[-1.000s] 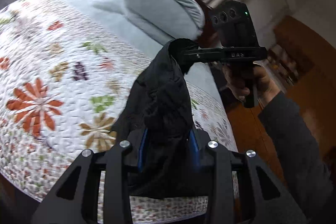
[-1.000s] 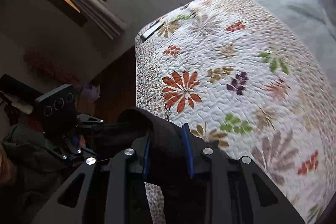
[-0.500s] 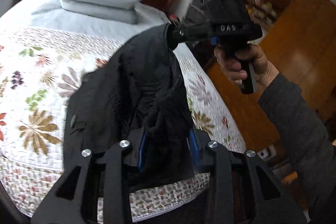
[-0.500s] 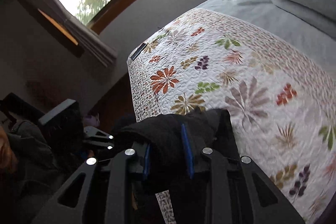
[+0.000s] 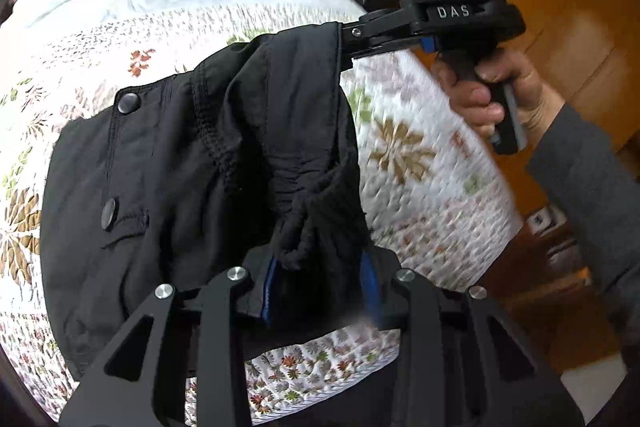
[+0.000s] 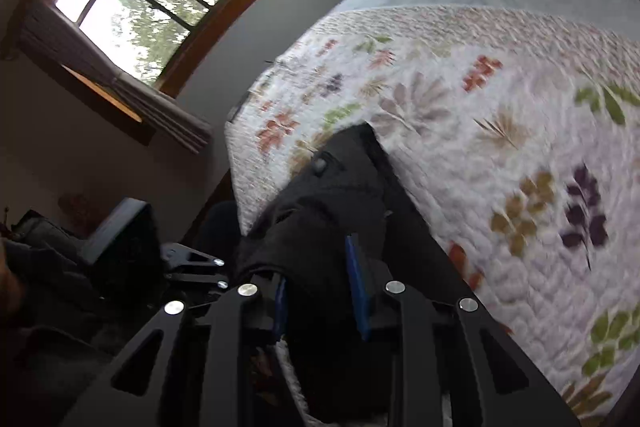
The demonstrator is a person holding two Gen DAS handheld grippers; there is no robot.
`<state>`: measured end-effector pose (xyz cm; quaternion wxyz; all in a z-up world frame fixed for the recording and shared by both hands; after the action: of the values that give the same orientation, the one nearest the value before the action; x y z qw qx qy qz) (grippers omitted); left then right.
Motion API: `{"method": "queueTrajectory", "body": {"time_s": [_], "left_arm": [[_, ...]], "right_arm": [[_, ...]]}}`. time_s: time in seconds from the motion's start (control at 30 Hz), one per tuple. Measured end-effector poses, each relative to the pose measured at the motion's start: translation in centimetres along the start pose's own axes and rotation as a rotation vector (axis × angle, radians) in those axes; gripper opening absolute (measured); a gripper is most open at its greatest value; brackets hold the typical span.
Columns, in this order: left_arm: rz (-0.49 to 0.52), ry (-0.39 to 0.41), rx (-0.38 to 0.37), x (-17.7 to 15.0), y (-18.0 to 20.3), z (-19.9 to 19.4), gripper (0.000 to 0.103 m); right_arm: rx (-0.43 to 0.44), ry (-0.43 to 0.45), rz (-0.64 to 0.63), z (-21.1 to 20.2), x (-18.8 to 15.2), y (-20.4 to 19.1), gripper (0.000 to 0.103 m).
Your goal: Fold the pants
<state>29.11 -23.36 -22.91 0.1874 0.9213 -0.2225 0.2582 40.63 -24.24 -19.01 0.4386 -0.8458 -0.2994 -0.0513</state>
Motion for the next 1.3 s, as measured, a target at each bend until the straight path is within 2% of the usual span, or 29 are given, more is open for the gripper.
{"method": "queueTrajectory", "body": {"time_s": [0.13, 0.2, 0.27, 0.3, 0.4, 0.43, 0.5, 0.57, 0.63, 0.77, 0.83, 0.9, 0.93, 0.97, 1.03, 1.13, 1.17, 1.23, 1.3], "left_arm": [[0.026, -0.088, 0.003, -1.5, 0.5, 2.9, 0.041], [0.022, -0.109, -0.029, -2.0, 1.1, 3.6, 0.051], [0.02, -0.121, -0.049, -2.4, 0.7, 3.9, 0.057], [0.024, -0.126, -0.06, -2.7, 0.9, 4.1, 0.066], [0.002, -0.129, -0.139, -3.3, 1.8, 4.1, 0.078], [0.0, -0.123, -0.163, -3.4, 2.2, 3.6, 0.085], [0.0, -0.101, -0.205, -3.7, 2.9, 2.4, 0.09], [-0.022, -0.069, -0.258, -4.0, 2.4, 0.3, 0.09], [-0.044, -0.011, -0.28, -3.9, 1.3, -1.7, 0.092], [-0.048, 0.155, -0.146, -2.0, -3.2, -5.3, 0.098], [-0.042, 0.193, -0.055, -1.4, -5.7, -5.5, 0.098], [-0.036, 0.174, -0.004, -1.4, -7.3, -4.4, 0.098], [-0.048, 0.154, -0.016, -1.7, -7.6, -3.7, 0.098], [-0.058, 0.134, -0.034, -2.0, -7.7, -3.0, 0.098], [-0.069, 0.103, -0.064, -2.8, -7.5, -1.5, 0.098], [-0.055, 0.077, -0.071, -3.9, -7.2, 0.2, 0.098], [-0.049, 0.07, -0.063, -4.1, -7.1, 0.9, 0.098], [-0.018, 0.041, -0.029, -4.9, -7.0, 2.1, 0.098], [0.024, 0.033, 0.019, -5.3, -6.8, 2.4, 0.099]], "right_arm": [[-0.055, 0.007, 0.036, 0.8, -2.3, 3.4, 0.027], [-0.084, 0.033, 0.074, 0.8, -3.2, 5.1, 0.034], [-0.112, 0.062, 0.157, 0.5, -4.4, 7.1, 0.055], [-0.119, 0.085, 0.198, 0.3, -4.9, 7.9, 0.057], [-0.107, 0.175, 0.313, -0.8, -6.5, 9.3, 0.063], [-0.078, 0.208, 0.346, -1.3, -6.9, 9.3, 0.064], [0.034, 0.307, 0.415, -2.5, -7.4, 8.6, 0.064], [0.144, 0.389, 0.482, -2.9, -7.8, 7.8, 0.083], [0.145, 0.41, 0.519, -1.9, -8.0, 7.5, 0.083], [0.08, 0.412, 0.506, 0.2, -7.2, 7.4, 0.083], [0.061, 0.392, 0.512, 1.4, -6.8, 7.5, 0.081], [0.077, 0.354, 0.479, 2.7, -6.4, 6.9, 0.054], [0.07, 0.347, 0.456, 2.9, -6.3, 6.6, 0.04], [0.053, 0.347, 0.418, 2.8, -6.3, 6.2, 0.031], [0.054, 0.354, 0.391, 2.4, -6.6, 6.1, 0.022], [0.035, 0.374, 0.438, 2.3, -8.1, 8.4, 0.022], [0.021, 0.362, 0.458, 2.7, -8.5, 9.2, 0.027], [-0.033, 0.359, 0.451, 3.1, -9.6, 9.5, 0.029], [-0.109, 0.406, 0.439, 1.8, -10.2, 8.9, 0.042]]}}
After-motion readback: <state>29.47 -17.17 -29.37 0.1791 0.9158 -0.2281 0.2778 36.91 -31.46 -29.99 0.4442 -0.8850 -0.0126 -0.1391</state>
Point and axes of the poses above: each gripper's, at about its wrist camera, not at the fingertips, and z roughly the way its jaws point, y to its right, x to its top, the point moved 10 cm from there along z, roughly the way its jaws point, and after that the axes turned 10 degrees about z, right-handed, at the moved point
